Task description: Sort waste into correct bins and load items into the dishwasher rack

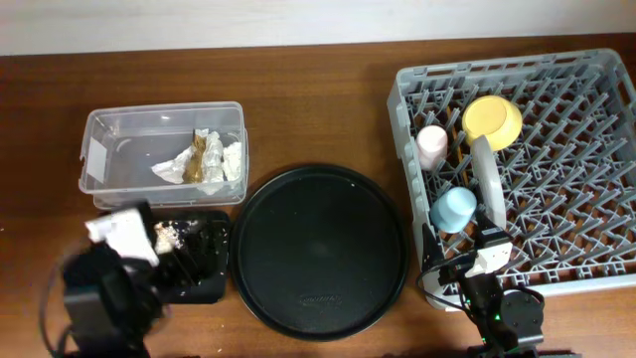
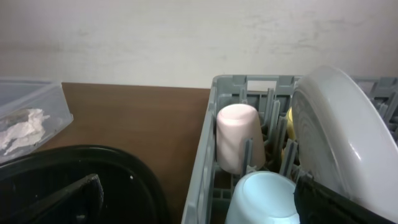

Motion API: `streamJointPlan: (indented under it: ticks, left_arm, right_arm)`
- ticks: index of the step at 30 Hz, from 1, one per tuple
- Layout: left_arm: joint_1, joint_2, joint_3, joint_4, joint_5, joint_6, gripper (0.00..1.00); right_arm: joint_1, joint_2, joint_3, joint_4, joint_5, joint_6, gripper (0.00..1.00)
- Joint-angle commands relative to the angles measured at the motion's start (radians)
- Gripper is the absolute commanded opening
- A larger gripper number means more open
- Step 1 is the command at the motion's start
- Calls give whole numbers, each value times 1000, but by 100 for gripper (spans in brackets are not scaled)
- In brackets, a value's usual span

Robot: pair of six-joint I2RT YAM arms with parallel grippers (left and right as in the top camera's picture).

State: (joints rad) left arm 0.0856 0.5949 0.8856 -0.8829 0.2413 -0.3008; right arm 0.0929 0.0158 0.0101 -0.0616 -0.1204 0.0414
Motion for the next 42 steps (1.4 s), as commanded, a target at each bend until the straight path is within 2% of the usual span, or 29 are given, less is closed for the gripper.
streamJointPlan:
  ticks: [1, 5, 7, 10, 14, 15, 17, 20, 42]
  left_arm:
    - [0, -239, -344, 416, 43, -6, 99]
    - [0, -386, -655, 1003, 50, -5, 99]
    - [0, -420, -771, 1112, 49, -5, 99]
    - [0, -467, -877, 1112, -52, -5, 99]
    - [-56, -536, -877, 874, -243, 28, 99]
    - [-82, -571, -877, 798, -267, 107, 99]
    - [-132, -590, -877, 799, -264, 313, 99]
    - [-192, -590, -877, 800, -267, 434, 99]
    - [-206, -590, -877, 800, -264, 434, 99]
  right_arm:
    - [-5, -8, -5, -6, -2, 0, 99]
    - [-5, -8, -5, -6, -2, 1, 99]
    - [-5, -8, -5, -6, -2, 0, 99]
    - [-5, -8, -5, -6, -2, 1, 99]
    - [-5, -8, -5, -6, -2, 0, 99]
    - [-5, -8, -5, -6, -2, 0, 99]
    - [-5, -8, -5, -6, -2, 0, 99]
    - [-5, -8, -5, -6, -2, 0, 99]
    - [-5, -8, -5, -6, -2, 1, 99]
